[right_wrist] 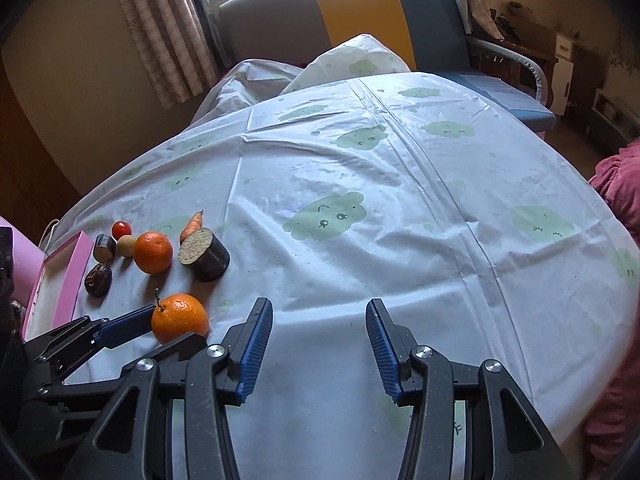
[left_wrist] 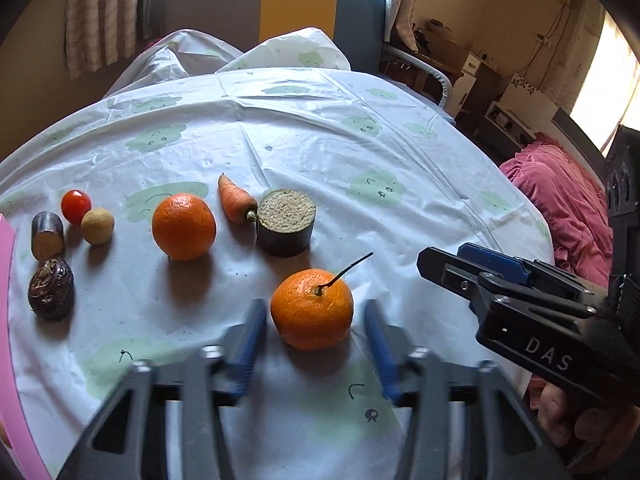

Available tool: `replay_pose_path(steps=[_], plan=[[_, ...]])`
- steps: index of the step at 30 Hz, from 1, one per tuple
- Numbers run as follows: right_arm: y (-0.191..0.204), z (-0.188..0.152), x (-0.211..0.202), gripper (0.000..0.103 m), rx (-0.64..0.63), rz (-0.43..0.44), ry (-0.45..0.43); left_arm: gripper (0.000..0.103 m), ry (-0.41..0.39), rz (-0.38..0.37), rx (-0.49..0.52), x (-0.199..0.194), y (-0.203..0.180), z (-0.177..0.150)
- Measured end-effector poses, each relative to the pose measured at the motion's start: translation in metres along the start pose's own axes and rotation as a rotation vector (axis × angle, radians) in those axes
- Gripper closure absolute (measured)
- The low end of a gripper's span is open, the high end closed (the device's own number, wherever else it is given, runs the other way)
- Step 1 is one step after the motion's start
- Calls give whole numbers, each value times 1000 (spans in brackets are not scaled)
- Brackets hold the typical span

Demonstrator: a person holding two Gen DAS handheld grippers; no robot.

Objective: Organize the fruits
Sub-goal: 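Grasp the stemmed orange tangerine with the left tool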

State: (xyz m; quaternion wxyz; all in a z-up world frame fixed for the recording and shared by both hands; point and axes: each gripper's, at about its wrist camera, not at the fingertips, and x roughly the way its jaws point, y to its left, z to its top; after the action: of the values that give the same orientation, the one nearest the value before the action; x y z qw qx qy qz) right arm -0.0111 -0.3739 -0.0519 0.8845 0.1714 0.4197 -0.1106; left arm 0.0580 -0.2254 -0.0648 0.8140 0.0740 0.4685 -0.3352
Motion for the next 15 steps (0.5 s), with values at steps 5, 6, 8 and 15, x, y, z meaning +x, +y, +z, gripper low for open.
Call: replay_pose_path(steps=[5, 6, 8, 15], plan=[[7, 2, 6, 54, -16, 34, 11, 64, -22, 27, -38, -13, 19, -9], [11, 2, 7, 54, -27, 45, 12, 64, -28, 43, -54, -17, 26, -11], [20, 4, 9, 54, -56, 68, 13, 64, -48, 97, -80, -28, 41, -18], [54, 13, 23, 54, -133, 130, 40, 63, -83, 172, -193, -45, 86, -40]])
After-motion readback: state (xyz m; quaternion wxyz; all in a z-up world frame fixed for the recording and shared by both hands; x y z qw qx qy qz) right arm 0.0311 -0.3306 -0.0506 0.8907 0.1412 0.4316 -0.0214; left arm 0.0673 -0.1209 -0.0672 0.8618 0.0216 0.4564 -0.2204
